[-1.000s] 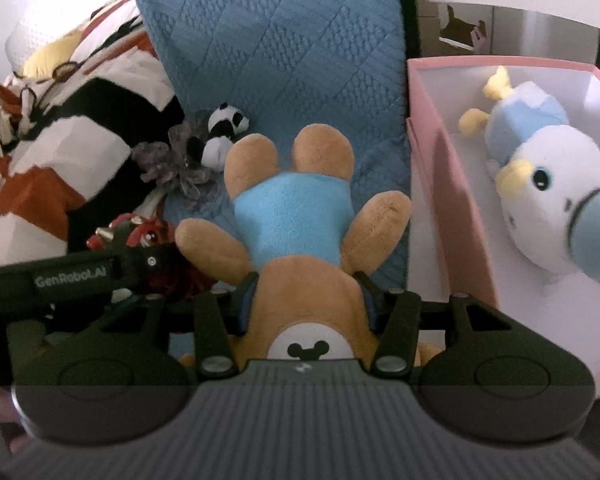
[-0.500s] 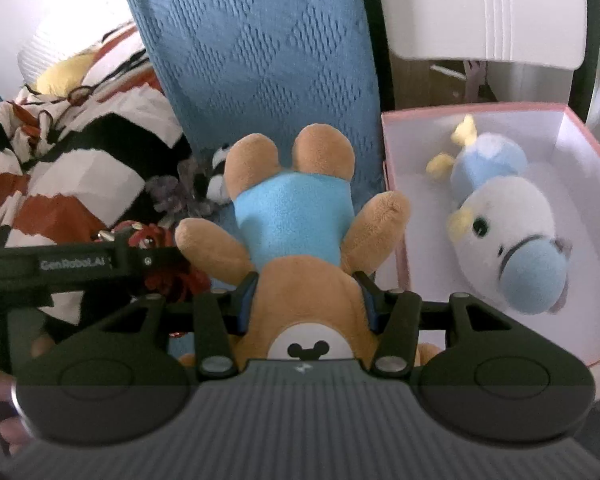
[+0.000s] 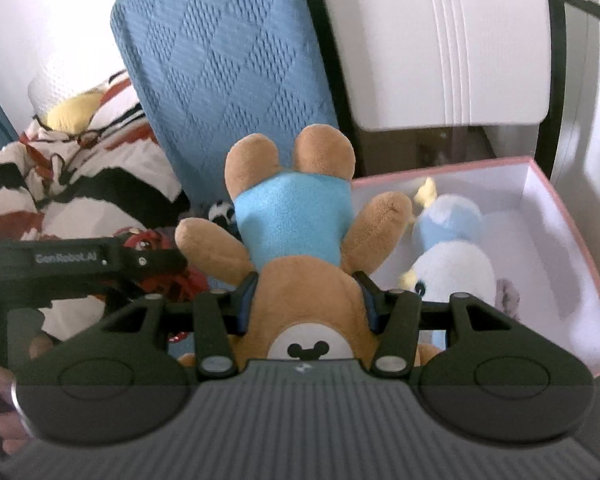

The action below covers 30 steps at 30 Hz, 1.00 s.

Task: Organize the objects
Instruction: 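Carry the bear and red toy in both tools over the pink box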

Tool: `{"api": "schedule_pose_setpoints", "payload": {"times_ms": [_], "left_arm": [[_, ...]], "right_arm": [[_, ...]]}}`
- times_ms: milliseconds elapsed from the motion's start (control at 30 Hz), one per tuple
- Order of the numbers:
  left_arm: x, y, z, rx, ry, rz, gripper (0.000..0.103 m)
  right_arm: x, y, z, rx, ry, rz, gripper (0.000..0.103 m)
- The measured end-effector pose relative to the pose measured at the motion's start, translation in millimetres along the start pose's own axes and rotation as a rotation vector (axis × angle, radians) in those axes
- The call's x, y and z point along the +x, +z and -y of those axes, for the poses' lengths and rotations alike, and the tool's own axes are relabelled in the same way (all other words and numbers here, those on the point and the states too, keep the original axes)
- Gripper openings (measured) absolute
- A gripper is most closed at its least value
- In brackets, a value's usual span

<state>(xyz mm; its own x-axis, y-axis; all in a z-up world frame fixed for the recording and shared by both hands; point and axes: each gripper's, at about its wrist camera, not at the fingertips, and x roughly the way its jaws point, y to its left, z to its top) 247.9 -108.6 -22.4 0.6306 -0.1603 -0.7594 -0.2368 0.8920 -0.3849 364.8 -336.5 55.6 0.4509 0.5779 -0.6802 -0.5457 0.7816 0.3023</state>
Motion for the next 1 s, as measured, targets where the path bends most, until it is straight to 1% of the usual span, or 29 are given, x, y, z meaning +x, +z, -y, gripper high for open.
{"api": "schedule_pose_setpoints", "payload": {"times_ms": [200,333,433,667,867,1000], "left_arm": [[-8,16,32,0.027,-0.011,0.02,0.054],[-8,23,52,0.05,-0.01,0.037,0.054],[0,24,65,0.06,-0.023,0.034,0.054],[39,5,98,0.106,-0.04,-0.032,0.054],[74,-16,121,0.122,-0.061,-0.076,0.054],[97,-28,131,0.146,-0.05,-0.097,0.054]], "right_arm": [[-15,21,12,0.01,0.015,0.055,0.053],[-22,27,30,0.03,0.016,0.077,0.053],[-26,28,49,0.044,0.002,0.093,0.053],[-26,19,101,0.132,-0.061,0.093,0.053],[-21,2,134,0.159,-0.116,0.056,0.053],[-14,-7,157,0.181,-0.163,0.045,0.053]]}}
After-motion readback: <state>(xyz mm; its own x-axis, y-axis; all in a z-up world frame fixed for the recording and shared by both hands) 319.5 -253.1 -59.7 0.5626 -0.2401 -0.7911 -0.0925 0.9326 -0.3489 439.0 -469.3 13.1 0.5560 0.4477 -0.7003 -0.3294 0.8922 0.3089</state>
